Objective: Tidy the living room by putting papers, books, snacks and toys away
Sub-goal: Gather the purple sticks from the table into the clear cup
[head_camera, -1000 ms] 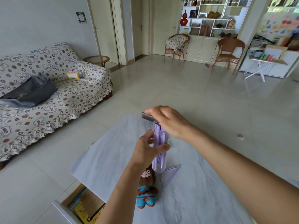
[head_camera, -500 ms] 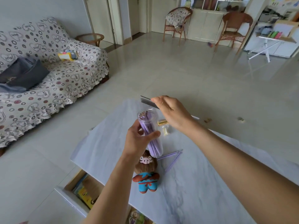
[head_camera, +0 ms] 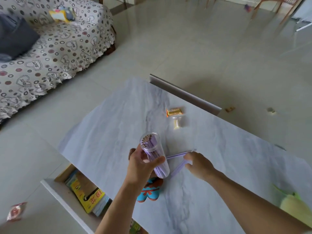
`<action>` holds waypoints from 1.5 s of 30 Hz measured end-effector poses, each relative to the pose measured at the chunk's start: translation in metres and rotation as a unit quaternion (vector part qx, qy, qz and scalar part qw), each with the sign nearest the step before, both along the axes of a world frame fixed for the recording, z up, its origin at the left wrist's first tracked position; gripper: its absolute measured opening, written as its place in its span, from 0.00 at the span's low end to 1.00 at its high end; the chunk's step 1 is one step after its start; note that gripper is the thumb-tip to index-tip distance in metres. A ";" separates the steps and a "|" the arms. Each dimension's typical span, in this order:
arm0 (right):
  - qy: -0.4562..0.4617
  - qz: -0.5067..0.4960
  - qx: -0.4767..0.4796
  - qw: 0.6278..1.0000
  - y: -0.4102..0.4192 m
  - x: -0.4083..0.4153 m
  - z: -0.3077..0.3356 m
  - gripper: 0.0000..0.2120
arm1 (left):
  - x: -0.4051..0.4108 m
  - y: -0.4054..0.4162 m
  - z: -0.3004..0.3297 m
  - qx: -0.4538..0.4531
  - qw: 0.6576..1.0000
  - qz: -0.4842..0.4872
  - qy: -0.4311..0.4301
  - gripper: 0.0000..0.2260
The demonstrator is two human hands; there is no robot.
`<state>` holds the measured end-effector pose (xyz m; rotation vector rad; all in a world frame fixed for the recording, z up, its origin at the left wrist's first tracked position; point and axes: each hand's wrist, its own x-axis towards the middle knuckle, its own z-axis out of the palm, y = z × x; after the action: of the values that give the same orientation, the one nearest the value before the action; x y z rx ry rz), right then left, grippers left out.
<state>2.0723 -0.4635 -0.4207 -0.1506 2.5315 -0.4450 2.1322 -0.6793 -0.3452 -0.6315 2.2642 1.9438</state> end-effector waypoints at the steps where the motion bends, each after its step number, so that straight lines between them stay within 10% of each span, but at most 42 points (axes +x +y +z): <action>1: -0.009 0.021 0.034 0.999 0.004 -0.001 -0.013 0.18 | -0.002 0.002 -0.007 0.007 1.000 0.002 -0.004 0.19; 7: 0.119 0.143 0.159 0.970 0.007 -0.017 -0.096 0.29 | -0.014 0.018 -0.049 0.032 0.999 -0.030 -0.011 0.18; 17: 0.168 0.275 0.186 0.928 -0.020 -0.045 -0.155 0.19 | -0.024 0.013 -0.101 0.048 0.998 -0.025 -0.037 0.20; 21: 0.102 0.255 0.167 0.947 -0.018 -0.044 -0.161 0.04 | -0.023 0.008 -0.106 0.046 0.998 -0.006 -0.047 0.19; 31: 0.072 0.156 0.157 0.972 0.008 -0.030 -0.135 0.12 | -0.013 0.013 -0.106 0.049 0.997 0.003 -0.061 0.18; 37: 0.037 -0.081 -0.074 0.993 0.000 -0.063 -0.060 0.10 | -0.010 0.015 -0.070 0.010 0.999 -0.013 -0.034 0.19; 45: 0.147 -0.214 -0.405 0.877 -0.028 -0.094 0.125 0.15 | -0.004 0.008 0.002 -0.027 1.000 -0.002 -0.008 0.20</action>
<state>1.9783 -0.4916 -0.2955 0.0469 2.4790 -1.7673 2.1285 -0.6709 -0.3428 -0.6439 2.3149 1.8740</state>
